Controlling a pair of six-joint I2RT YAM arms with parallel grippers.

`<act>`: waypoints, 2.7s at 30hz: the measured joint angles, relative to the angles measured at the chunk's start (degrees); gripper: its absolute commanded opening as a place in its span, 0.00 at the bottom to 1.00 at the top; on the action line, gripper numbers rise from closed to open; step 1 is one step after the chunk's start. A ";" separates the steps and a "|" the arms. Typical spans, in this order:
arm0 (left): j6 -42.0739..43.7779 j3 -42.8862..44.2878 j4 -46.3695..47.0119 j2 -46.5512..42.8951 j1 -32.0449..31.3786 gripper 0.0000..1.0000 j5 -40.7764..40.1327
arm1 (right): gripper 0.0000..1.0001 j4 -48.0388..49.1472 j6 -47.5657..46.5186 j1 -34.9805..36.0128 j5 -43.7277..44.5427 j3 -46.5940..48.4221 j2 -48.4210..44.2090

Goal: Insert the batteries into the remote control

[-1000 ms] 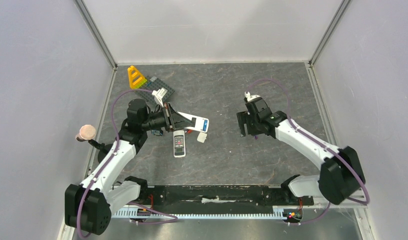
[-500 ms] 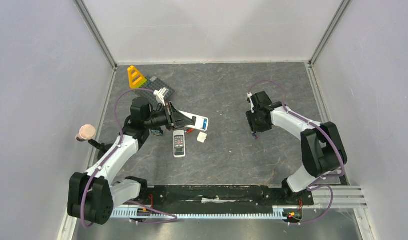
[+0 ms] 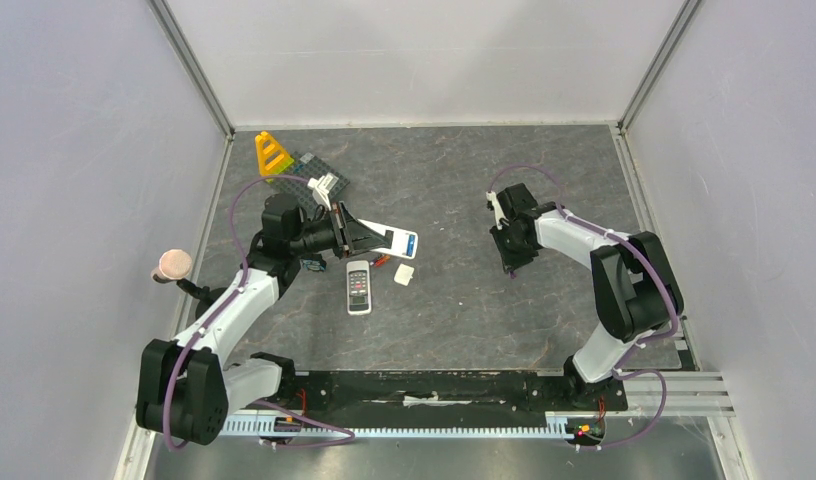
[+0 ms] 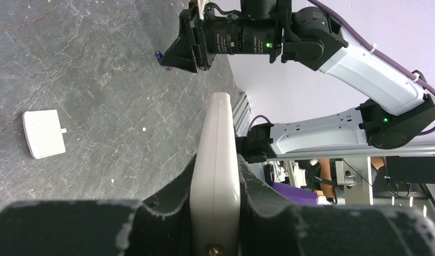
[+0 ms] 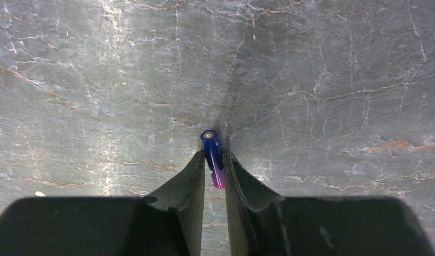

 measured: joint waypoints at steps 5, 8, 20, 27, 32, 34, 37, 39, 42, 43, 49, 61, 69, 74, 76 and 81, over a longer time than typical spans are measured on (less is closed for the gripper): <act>-0.04 0.00 0.09 -0.02 0.15 0.02 0.00 | 0.11 0.13 0.00 0.00 -1.03 0.00 0.42; -0.15 0.00 0.07 -0.02 0.15 0.02 0.00 | 0.04 0.13 0.09 -0.07 -1.29 0.00 0.39; -0.28 0.00 -0.02 -3.67 0.15 0.02 -0.02 | 0.00 20.55 1.77 1.38 -18.60 -15.78 -32.33; -2.80 -1.75 2.60 -6.03 0.13 0.02 -0.13 | 0.00 41.42 7.17 2.69 -33.29 -24.09 -48.43; -6.03 -4.39 8.37 -10.27 -0.96 0.02 -1.90 | 0.00 50.47 14.05 3.41 -41.20 -24.55 -49.57; -8.07 -5.81 12.87 -12.04 -1.81 0.02 -3.28 | 0.00 53.27 16.46 4.28 -43.15 -24.55 -50.40; -11.50 -8.17 19.89 -13.31 -3.56 0.02 -5.70 | 0.00 55.30 18.86 6.51 -45.03 -23.98 -51.45; -13.29 -9.22 23.28 -13.25 -4.76 0.02 -7.52 | 0.00 55.36 20.33 7.76 -45.00 -22.99 -51.52; -15.37 -10.86 27.74 -13.22 -7.08 0.02 -10.78 | 0.00 55.60 23.76 9.94 -42.77 -20.61 -51.30; -15.93 -11.28 29.18 -13.16 -7.89 0.02 -11.96 | 0.00 55.36 25.03 10.88 -40.87 -19.47 -51.04; -19.28 -12.98 37.24 -12.04 -10.86 0.02 -17.88 | 0.00 54.55 31.43 17.77 -28.39 -14.99 -47.58; -22.51 -15.54 41.31 -11.32 -11.32 0.02 -22.62 | 0.00 44.28 27.47 32.00 -5.38 -5.97 -39.63; -23.78 -16.22 41.64 -11.32 -11.43 0.02 -23.30 | 0.00 39.71 21.33 37.42 6.16 -0.70 -34.47; -24.55 -17.25 42.60 -11.32 -11.43 0.02 -23.98 | 0.00 37.24 17.49 39.85 12.44 -0.28 -32.44; -24.57 -17.73 42.84 -11.32 -11.43 0.02 -24.04 | 0.00 36.59 16.22 40.39 14.23 -0.28 -31.89; -24.57 -18.64 42.86 -11.32 -11.43 0.02 -24.09 | 0.00 36.20 14.51 41.16 16.76 -0.28 -31.19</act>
